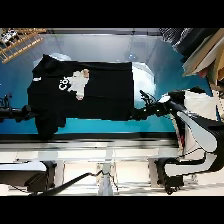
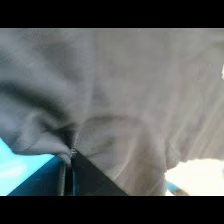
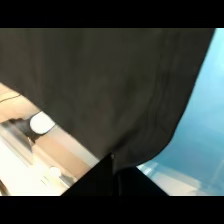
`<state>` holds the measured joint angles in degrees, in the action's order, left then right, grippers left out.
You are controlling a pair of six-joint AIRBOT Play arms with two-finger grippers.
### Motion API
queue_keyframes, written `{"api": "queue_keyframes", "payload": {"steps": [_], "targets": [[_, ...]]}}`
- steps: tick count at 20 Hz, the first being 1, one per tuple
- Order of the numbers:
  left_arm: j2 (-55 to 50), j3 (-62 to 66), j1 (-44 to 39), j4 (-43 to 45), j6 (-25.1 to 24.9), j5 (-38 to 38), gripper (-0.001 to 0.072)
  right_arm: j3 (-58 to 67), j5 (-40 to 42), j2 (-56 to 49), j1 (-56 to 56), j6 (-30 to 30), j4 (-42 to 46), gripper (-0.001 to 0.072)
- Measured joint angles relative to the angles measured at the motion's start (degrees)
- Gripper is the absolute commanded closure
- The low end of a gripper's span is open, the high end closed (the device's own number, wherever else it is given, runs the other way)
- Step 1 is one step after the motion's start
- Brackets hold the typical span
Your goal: Fold the clothes and pants, and hang the long-sleeved shirts on hangers.
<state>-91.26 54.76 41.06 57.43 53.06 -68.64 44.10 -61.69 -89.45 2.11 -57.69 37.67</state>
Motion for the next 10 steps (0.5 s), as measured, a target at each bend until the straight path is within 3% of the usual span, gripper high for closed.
{"api": "queue_keyframes", "payload": {"steps": [6,8,10], "targets": [[2.9,3.6,1.8,2.7,1.7,-6.5,0.0702,1.7,3.7,7.3,0.0,1.3,3.5,0.0698],[6.4,8.4,2.5,-4.4,2.8,-12.1,0.0702,5.8,1.4,14.6,-0.5,0.7,3.3,0.0698],[11.0,14.6,3.5,-17.6,3.5,-17.7,0.0702,12.2,1.0,23.0,-1.5,-1.2,5.9,0.0698]]}}
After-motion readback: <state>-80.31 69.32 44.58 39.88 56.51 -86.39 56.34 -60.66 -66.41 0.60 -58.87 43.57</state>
